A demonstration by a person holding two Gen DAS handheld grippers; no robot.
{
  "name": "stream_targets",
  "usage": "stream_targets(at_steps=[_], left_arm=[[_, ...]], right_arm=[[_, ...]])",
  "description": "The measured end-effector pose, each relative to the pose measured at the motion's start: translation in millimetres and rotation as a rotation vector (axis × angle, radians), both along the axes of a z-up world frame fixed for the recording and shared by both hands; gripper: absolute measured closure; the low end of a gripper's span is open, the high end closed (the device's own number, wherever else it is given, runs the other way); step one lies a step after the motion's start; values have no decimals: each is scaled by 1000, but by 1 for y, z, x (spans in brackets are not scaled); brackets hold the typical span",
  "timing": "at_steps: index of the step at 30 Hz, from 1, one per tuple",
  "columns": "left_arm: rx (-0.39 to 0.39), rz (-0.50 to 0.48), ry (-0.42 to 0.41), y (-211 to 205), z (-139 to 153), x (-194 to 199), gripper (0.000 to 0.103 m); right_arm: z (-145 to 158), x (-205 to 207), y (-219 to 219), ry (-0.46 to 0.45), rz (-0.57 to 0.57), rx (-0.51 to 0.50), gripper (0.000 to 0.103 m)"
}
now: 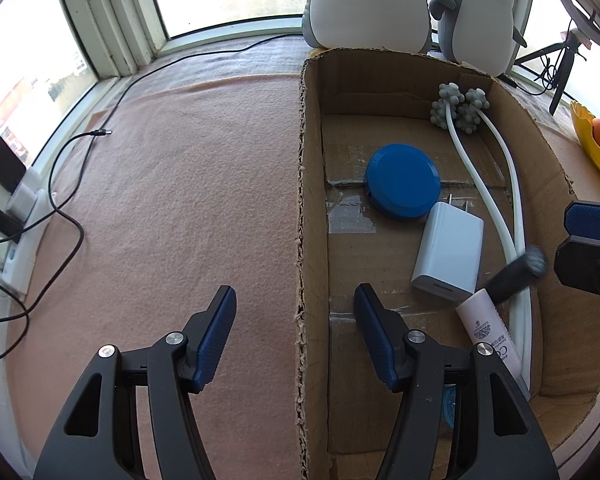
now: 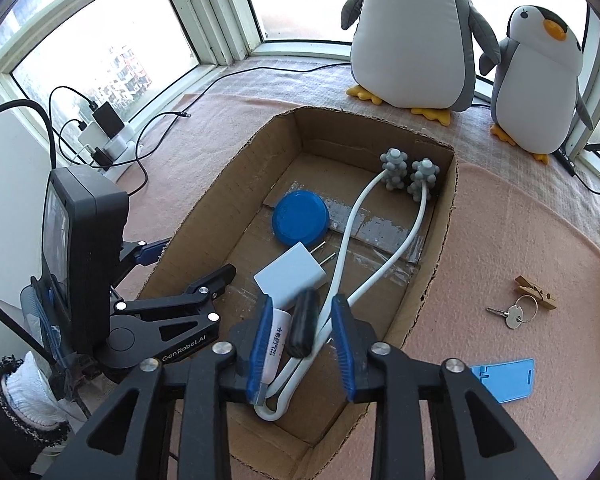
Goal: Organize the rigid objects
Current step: 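Carry the black cylinder into the box and open the right tool, then withdraw the right tool and move it over the wooden clothespin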
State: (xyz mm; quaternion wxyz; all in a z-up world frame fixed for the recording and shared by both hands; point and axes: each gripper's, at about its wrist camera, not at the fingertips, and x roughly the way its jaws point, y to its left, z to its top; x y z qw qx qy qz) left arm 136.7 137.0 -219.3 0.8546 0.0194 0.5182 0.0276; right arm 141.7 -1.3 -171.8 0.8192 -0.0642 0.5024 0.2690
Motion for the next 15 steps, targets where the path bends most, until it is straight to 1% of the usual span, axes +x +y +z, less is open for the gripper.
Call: stream_targets(at_steps=[4,9,15], left_arm=[[3,0,-1,0,0,0,42],[6,-1,0,0,0,0,42],[13,-5,4,-1,0,0,42]], right_arm=[[5,-2,-4,-18,-6,6,69],[10,-3,-19,-33,-36,27,69],[13,1,-62,-62,-121,37,69]])
